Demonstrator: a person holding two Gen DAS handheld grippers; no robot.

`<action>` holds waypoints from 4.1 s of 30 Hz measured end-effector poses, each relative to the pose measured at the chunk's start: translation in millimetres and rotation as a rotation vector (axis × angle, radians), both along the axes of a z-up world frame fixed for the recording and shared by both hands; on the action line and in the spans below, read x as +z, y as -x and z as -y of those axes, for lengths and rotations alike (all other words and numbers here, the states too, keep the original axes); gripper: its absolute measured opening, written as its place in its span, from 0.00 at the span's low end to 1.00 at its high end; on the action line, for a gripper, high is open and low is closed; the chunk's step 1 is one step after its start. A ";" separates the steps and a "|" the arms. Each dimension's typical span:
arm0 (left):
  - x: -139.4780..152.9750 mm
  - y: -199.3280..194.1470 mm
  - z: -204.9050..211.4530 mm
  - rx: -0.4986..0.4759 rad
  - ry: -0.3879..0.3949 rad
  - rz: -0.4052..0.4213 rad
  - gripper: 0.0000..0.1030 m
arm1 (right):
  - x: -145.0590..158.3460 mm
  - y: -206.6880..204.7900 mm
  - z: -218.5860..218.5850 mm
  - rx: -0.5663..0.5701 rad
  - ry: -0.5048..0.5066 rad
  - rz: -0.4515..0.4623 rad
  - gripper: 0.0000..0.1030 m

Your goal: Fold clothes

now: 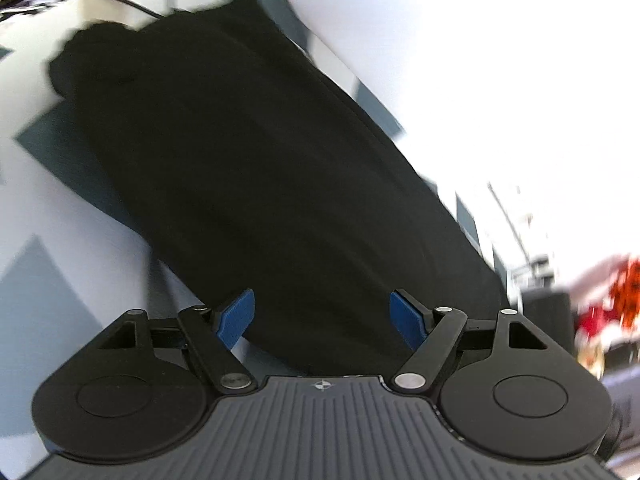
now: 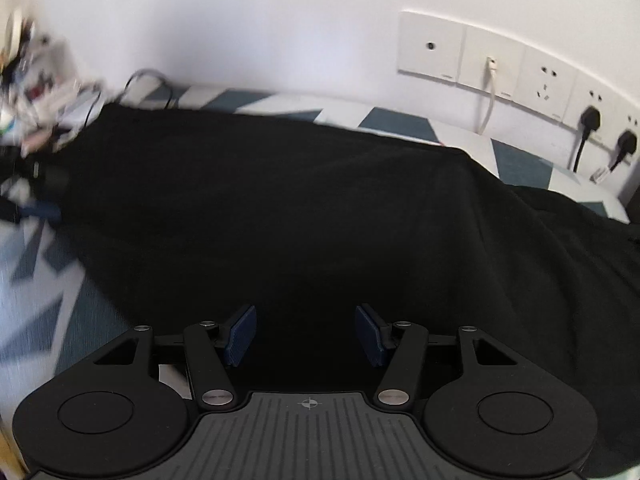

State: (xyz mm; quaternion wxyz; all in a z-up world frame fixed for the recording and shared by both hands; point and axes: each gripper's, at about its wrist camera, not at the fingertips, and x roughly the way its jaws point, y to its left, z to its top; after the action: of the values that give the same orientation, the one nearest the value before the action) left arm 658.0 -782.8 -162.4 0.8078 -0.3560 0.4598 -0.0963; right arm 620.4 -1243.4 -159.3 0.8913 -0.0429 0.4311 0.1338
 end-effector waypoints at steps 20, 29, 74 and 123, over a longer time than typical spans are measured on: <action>-7.3 -7.3 -101.7 0.335 0.124 -0.009 0.77 | -10.9 58.0 -59.7 -0.069 0.086 -0.036 0.51; -14.9 -1.9 -100.3 0.337 0.110 -0.119 0.81 | -12.7 72.4 -47.6 -0.187 0.094 -0.021 0.53; 2.6 -12.5 -121.7 0.392 -0.011 -0.017 0.68 | -19.6 88.4 -11.8 -0.532 0.157 0.036 0.55; -42.7 -35.4 -90.4 0.407 0.170 0.105 0.24 | -30.8 68.0 -22.5 -0.529 0.242 -0.026 0.08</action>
State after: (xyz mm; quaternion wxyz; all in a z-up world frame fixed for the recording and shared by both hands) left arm 693.3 -692.3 -205.1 0.8006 -0.5025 0.3261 0.0119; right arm 552.4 -1220.8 -190.1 0.8780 -0.0335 0.4516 -0.1550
